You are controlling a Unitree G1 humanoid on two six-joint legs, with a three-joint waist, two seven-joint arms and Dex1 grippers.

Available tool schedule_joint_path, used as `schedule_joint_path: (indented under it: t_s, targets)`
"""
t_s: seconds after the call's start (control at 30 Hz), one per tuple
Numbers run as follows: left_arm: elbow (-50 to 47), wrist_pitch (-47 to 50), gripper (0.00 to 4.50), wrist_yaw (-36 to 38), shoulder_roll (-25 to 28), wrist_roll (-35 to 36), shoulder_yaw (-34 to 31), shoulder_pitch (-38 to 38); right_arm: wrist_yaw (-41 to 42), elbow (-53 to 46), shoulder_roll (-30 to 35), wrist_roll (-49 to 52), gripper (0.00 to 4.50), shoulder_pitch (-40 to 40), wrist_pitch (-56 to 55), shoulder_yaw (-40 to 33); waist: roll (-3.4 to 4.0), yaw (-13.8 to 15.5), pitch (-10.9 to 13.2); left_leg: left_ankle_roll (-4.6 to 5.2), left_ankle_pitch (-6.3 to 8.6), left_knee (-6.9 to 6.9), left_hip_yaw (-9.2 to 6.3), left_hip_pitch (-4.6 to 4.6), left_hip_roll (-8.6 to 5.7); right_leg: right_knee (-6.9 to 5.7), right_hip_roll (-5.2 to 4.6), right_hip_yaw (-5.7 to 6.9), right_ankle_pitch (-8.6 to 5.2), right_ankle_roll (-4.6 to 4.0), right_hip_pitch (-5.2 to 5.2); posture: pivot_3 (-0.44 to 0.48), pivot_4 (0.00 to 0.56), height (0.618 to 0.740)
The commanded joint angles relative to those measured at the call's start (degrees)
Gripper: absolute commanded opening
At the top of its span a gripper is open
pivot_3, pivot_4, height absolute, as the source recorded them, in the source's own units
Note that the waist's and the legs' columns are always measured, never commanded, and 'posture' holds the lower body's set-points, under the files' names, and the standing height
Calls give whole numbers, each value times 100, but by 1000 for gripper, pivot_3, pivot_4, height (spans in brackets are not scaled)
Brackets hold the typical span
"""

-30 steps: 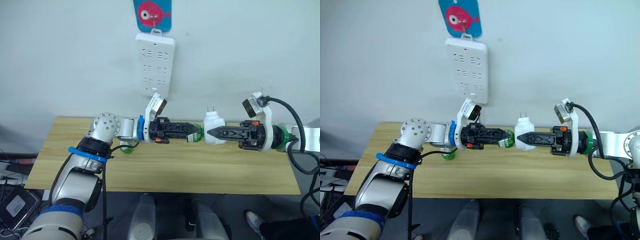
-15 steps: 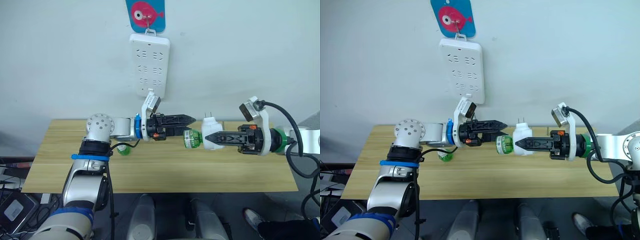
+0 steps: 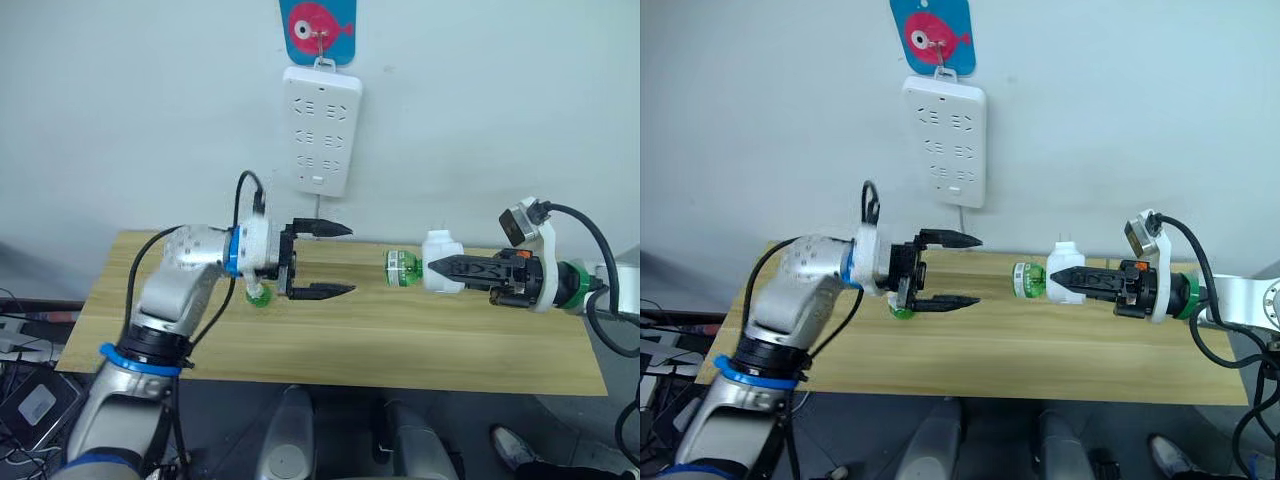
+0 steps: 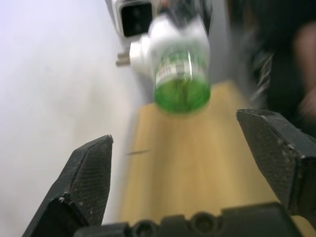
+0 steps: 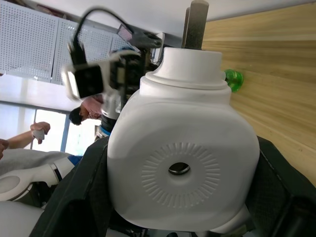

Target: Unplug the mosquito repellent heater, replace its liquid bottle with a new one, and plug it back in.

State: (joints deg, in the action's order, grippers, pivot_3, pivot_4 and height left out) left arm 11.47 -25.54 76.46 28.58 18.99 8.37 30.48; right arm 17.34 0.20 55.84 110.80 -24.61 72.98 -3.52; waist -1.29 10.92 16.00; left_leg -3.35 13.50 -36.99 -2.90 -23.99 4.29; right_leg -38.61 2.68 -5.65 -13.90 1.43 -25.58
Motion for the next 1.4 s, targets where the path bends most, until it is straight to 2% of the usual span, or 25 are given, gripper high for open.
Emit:
schedule_joint_path:
  t_s: [0.03, 0.17, 0.3, 0.7, 1.0, 1.1, 1.27, 1.4]
  targets:
    - [565, -2707, 4484, -15, -425, -301, -181, 283, 36, -160, 6, 188, 3079, -76, -48, -155, -1, 40, 0, 0, 0, -2, 0, -3, 1, 0, 0, 1, 3, 0, -1, 320, 244, 740]
    - [1534, -4458, 4484, -421, -759, -727, -106, 774, 50, -338, -182, 220, 3079, -136, -34, -109, -1, 169, 0, 0, 0, -2, -3, 0, 0, -6, 1, 3, 6, 2, 0, 320, 244, 740]
    - [2021, -5065, 4484, -992, -861, -1152, -52, 984, -10, -452, -313, 220, 3079, -241, -70, -100, -1, 170, 0, 1, 0, -2, -3, -2, -1, -4, 2, 2, 8, 5, 1, 304, 242, 740]
    - [2532, -5671, 4484, -2413, -817, -2222, 206, 1277, -22, -596, -531, 220, 3079, -369, -43, -60, -1, 157, 0, 1, -1, -7, -13, 8, -1, -26, 2, 10, 9, 6, 7, 299, 247, 740]
    - [2485, -6002, 4484, -3285, -647, -2594, 456, 1312, -63, -599, -544, 220, 3079, -353, -50, -63, -1, 153, 0, 1, -1, -6, -14, 11, 0, -28, 2, 11, 9, 6, 8, 289, 248, 740]
    - [2516, -6026, 3912, -3508, -583, -2743, 557, 1343, -50, -653, -529, 220, 3079, -329, -55, -75, -1, 153, 0, 1, -1, -7, -14, 12, -1, -28, 2, 11, 9, 6, 10, 289, 248, 740]
    - [2620, -5978, 2367, -3814, -531, -2989, 668, 1434, -48, -636, -551, 220, 3079, -349, -65, -83, -1, 149, 0, 1, -1, -7, -14, 14, 0, -29, 2, 11, 9, 6, 10, 284, 252, 740]
    - [2561, -5807, 2256, -3984, -425, -2729, 1000, 1473, -36, -648, -532, 220, 3079, -348, -64, -67, -1, 145, 0, 1, -1, -6, -14, 14, 0, -29, 2, 11, 9, 6, 10, 282, 254, 740]
